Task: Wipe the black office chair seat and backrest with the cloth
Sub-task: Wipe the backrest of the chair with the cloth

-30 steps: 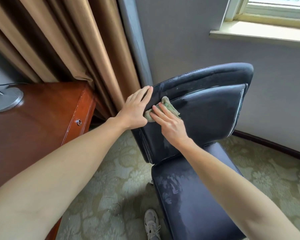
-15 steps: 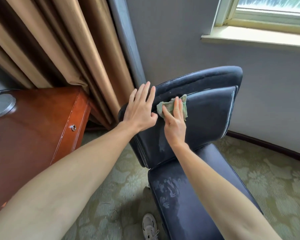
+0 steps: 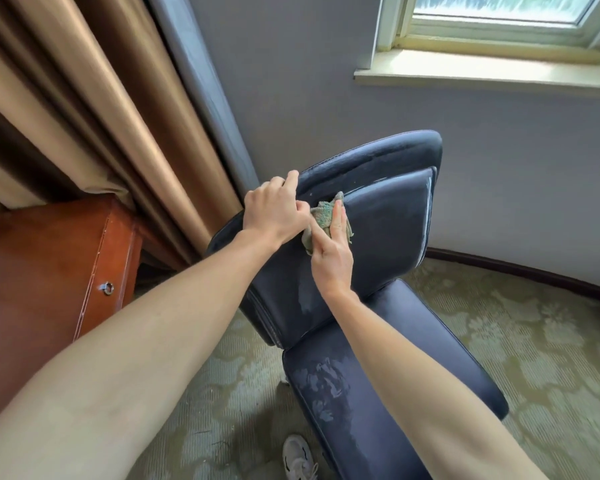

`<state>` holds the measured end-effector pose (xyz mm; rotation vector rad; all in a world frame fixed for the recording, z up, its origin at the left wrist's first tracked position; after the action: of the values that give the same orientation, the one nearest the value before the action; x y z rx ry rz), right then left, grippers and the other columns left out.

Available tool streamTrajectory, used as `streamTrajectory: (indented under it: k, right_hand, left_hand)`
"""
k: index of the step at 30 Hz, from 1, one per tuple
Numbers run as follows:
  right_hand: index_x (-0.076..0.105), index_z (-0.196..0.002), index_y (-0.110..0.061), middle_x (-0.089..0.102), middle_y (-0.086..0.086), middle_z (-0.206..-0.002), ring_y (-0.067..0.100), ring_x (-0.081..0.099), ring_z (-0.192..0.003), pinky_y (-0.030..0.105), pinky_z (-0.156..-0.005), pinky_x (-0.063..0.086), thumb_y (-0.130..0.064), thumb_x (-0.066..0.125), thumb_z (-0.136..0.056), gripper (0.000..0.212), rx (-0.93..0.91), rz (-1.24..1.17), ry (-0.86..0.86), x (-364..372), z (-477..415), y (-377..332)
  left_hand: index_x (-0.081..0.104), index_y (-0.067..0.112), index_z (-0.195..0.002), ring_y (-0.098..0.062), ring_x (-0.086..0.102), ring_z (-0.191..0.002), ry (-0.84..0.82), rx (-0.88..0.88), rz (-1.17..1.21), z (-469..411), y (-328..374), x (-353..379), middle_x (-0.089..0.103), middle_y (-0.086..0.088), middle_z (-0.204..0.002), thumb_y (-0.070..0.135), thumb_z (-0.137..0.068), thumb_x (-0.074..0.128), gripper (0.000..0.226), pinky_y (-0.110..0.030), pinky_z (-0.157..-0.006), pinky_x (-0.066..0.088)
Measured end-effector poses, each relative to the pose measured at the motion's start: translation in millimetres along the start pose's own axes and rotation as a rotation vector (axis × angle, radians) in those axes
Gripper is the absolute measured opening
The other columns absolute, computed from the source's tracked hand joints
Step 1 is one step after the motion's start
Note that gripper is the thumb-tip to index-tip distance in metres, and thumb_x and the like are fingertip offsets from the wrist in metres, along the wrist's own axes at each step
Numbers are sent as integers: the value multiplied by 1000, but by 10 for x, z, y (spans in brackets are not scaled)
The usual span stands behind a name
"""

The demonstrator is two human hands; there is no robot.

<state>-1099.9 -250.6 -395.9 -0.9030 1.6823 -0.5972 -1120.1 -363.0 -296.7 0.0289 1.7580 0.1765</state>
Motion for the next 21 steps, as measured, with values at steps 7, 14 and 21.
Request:
streamTrajectory:
  k: [7, 14, 21]
  right_hand:
    - [60, -130, -31, 19, 1, -160, 16, 20, -146, 29, -108, 34, -4, 44, -94, 48, 189, -86, 257, -391, -490, 446]
    - [59, -131, -22, 29, 1, -156, 7, 19, -143, -3, -103, 9, -6, 45, -98, 39, 160, -190, 333, -492, -647, 324]
    - [63, -126, -12, 43, 13, -147, 30, 31, -142, 19, -107, 37, -19, 36, -104, 36, -437, -50, 106, -114, -278, -49]
  left_hand:
    - [45, 17, -140, -31, 58, -102, 11, -19, 14, -14, 38, 58, 63, -7, -113, 23, -84, 50, 56, -34, -72, 34]
    - [38, 25, -148, -26, 50, -120, -94, -88, 114, -22, 42, 1, 55, 2, -135, 10, -73, 54, 78, -33, -88, 38]
    - [30, 25, -153, -21, 41, -135, -150, -91, 132, 14, -12, 2, 42, 7, -150, 12, -70, 54, 87, -38, -105, 39]
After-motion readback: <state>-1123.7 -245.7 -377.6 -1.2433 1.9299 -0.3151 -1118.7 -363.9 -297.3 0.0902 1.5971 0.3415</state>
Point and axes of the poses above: each hand's wrist, its own z-axis away from the middle knuckle, its own x-axis out of the palm, y = z × x, the point moved 5 cm from there along -z, towards the middle knuckle
